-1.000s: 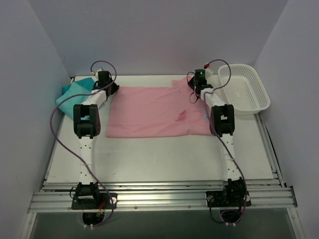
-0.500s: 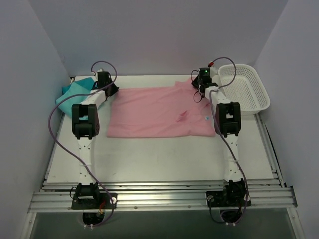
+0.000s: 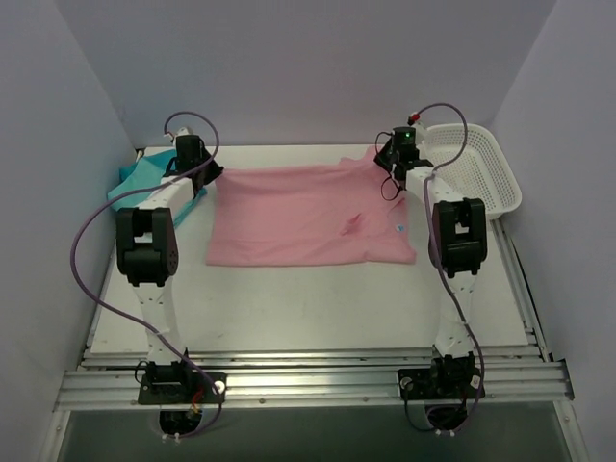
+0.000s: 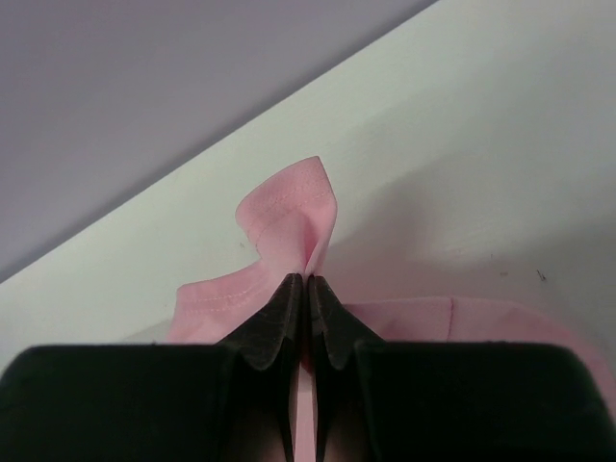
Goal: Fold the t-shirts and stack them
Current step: Fold the other side of the tshirt into a rectangle
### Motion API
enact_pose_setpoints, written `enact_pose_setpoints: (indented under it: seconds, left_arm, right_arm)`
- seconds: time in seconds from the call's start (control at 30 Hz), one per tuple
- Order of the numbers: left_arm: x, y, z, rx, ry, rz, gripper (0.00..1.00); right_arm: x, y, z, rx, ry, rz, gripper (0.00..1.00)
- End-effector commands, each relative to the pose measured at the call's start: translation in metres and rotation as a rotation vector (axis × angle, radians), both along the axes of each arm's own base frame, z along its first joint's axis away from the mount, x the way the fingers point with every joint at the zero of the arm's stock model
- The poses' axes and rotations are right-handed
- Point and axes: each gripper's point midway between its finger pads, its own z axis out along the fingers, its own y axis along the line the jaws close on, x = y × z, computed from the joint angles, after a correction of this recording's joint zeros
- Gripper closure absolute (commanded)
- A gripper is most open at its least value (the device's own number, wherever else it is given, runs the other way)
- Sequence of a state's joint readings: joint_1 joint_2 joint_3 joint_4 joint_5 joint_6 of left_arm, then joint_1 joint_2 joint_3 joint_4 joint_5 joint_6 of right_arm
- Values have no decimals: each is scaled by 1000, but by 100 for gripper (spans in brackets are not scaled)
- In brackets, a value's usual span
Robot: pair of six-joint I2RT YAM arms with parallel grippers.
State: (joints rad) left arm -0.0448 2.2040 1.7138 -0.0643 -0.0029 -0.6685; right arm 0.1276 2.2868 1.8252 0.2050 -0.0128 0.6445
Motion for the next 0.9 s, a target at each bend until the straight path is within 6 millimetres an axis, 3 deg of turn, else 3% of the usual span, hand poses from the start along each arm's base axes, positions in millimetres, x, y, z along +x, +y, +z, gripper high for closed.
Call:
enact_pose_setpoints:
  seconds: [0.0,0.03,0.1,0.13,0.17,0.23,0.27,0.37,0.5,0.87]
  left_arm:
    - [-5,0,41,13,-107,-5,98]
    - [-10,1,48,13,-118,-4,98]
    - [-21,2,38,15,-93,1,98]
    - [-24,3,44,16,-103,4,98]
    - [-31,3,35,20,-85,5,98]
    - [-39,5,37,20,-83,9,98]
    - [-47,5,28,18,-66,12,98]
    - [-58,5,31,7,-78,16,98]
    - [-75,6,19,12,-51,22,98]
    - [-92,10,5,26,-23,38,98]
  right_arm:
    - [-14,6,46,-3,-84,27,100]
    - [-22,5,37,-5,-62,27,100]
    - [-31,5,43,-5,-66,28,100]
    - [-38,8,50,-5,-74,35,100]
    - [-47,7,38,-11,-48,35,100]
    - [-57,8,41,-12,-51,36,100]
    - [-66,9,30,-16,-24,40,100]
    - [-78,8,32,-16,-23,41,100]
    - [-100,8,20,-22,4,41,100]
    - [-137,3,1,-42,57,12,100]
